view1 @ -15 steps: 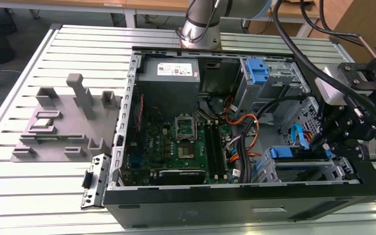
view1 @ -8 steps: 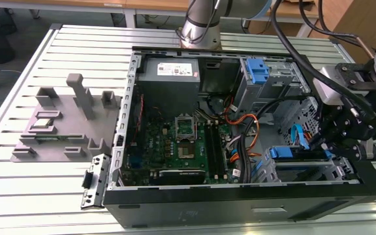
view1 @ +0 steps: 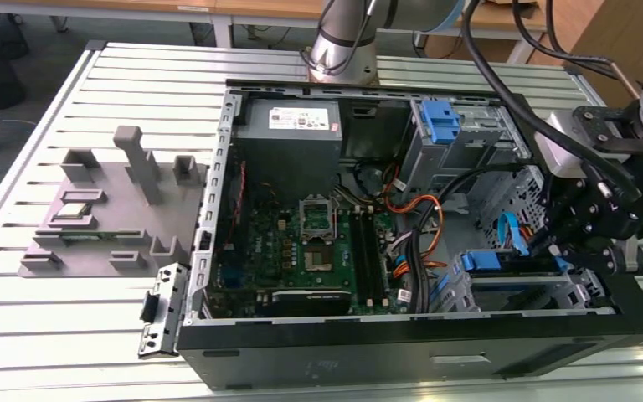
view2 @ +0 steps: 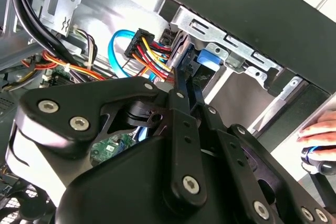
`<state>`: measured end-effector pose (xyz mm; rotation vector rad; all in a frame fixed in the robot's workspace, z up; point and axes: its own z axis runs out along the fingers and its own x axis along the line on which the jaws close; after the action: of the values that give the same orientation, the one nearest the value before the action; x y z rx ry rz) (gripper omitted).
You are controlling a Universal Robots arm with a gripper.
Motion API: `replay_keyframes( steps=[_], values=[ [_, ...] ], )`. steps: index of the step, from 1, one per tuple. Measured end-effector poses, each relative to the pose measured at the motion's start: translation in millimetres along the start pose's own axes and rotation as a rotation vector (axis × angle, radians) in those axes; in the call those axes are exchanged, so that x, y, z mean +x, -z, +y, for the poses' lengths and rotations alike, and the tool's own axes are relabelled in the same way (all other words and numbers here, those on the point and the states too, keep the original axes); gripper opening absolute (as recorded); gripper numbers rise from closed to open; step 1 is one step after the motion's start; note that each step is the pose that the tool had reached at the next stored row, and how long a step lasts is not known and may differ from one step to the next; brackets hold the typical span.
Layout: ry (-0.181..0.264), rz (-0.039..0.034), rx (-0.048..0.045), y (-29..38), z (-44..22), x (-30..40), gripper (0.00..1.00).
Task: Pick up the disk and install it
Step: 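Insert the second disk wire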
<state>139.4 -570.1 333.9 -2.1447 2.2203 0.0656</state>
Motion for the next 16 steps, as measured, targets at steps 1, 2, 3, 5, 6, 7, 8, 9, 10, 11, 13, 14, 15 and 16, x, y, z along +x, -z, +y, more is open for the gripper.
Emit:
replay_keyframes(
  steps=[1,2,3,5,6,7,8,9,10,11,13,14,15,16],
  values=[
    [-0.003,0.0000,0.0002,0.4,0.0,0.0,0.17],
    [-0.007,0.0001,0.0005,0.6,0.0,-0.1,0.17],
    [-0.011,0.0000,0.0007,0.6,0.0,-0.1,0.17],
    [-0.018,0.0008,0.0012,0.8,0.0,0.0,0.17],
    [-0.021,0.0015,0.0016,0.8,0.0,0.1,0.17],
    [-0.023,0.0022,0.0020,0.9,0.0,0.2,0.17],
    [-0.026,0.0027,0.0024,1.0,0.2,0.3,0.17],
    [-0.030,0.0034,0.0029,0.9,0.4,0.4,0.17],
    [-0.034,0.0041,0.0036,0.7,0.7,0.4,0.17],
    [-0.037,0.0043,0.0040,0.6,1.3,0.5,0.17],
    [-0.042,0.0045,0.0047,0.2,2.7,0.5,0.17],
    [-0.044,0.0048,0.0050,-0.1,3.2,0.6,0.17],
    [-0.045,0.0050,0.0051,-0.7,3.3,0.6,0.17],
    [-0.046,0.0048,0.0051,-1.4,3.3,0.6,0.17]
  ],
)
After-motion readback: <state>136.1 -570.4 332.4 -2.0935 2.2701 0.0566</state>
